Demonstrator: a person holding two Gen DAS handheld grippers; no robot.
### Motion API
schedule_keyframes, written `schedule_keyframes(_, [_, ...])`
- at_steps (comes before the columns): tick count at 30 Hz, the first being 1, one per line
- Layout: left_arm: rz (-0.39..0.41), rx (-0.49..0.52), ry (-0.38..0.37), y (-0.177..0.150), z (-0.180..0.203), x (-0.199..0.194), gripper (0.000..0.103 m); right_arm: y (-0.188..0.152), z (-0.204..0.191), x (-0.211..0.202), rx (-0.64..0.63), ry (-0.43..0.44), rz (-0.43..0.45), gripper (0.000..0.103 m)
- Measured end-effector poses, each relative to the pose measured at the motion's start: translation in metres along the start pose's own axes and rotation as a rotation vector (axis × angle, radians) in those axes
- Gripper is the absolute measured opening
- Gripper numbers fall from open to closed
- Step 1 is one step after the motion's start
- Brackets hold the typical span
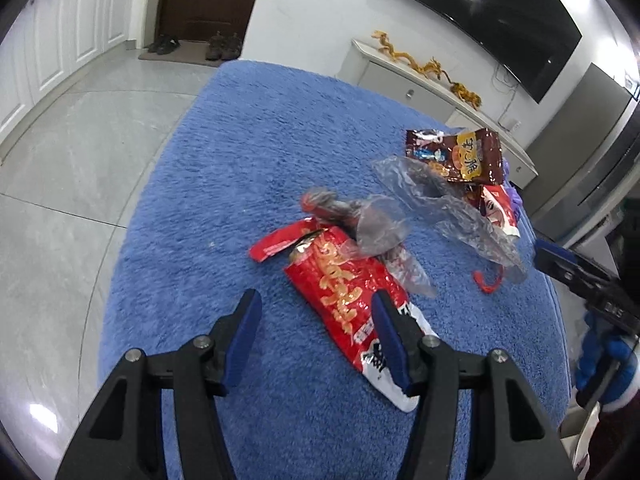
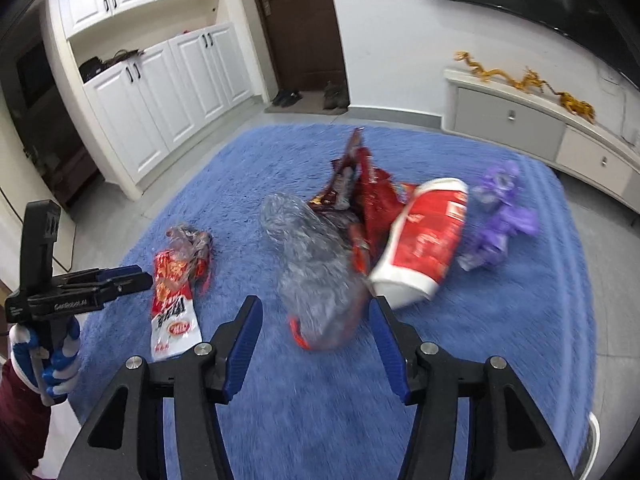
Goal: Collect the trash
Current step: 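Grasp the red snack packet with the left tool while the right tool grasps a clear plastic bag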
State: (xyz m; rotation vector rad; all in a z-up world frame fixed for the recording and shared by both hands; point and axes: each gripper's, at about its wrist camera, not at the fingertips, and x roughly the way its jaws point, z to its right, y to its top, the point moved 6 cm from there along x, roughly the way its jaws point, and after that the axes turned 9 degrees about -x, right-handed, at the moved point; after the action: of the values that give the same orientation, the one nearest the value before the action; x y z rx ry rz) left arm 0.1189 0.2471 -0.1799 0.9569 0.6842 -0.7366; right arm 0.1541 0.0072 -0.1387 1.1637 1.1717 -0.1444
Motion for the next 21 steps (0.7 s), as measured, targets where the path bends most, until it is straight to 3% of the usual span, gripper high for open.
schedule_keyframes(8, [-0.036,0.037,-0.056,0.004,0.017,0.018,0.051,-0.002,0.015,0.038,0.024,0.019,-0.054,0.053])
schedule_keyframes(13, [-0.038,0.003,-0.061,0.005,0.014,0.019,0.025,-0.007,0.022,0.051,0.047,0.026,-0.076,0.053])
schedule_keyframes(14, [-0.049,-0.008,-0.071,0.004,0.013,0.02,0.013,-0.008,0.023,0.054,0.053,0.028,-0.078,0.053])
schedule_keyframes(15, [-0.056,-0.027,-0.08,0.003,0.011,0.02,0.012,-0.009,0.024,0.054,0.057,0.029,-0.077,0.053])
schedule_keyframes(17, [-0.051,-0.048,-0.086,0.001,0.01,0.019,0.009,-0.009,0.025,0.055,0.065,0.037,-0.073,0.047])
schedule_keyframes(21, [-0.038,-0.084,-0.092,-0.003,0.009,0.01,0.006,-0.011,0.023,0.048,0.062,0.06,-0.056,0.018])
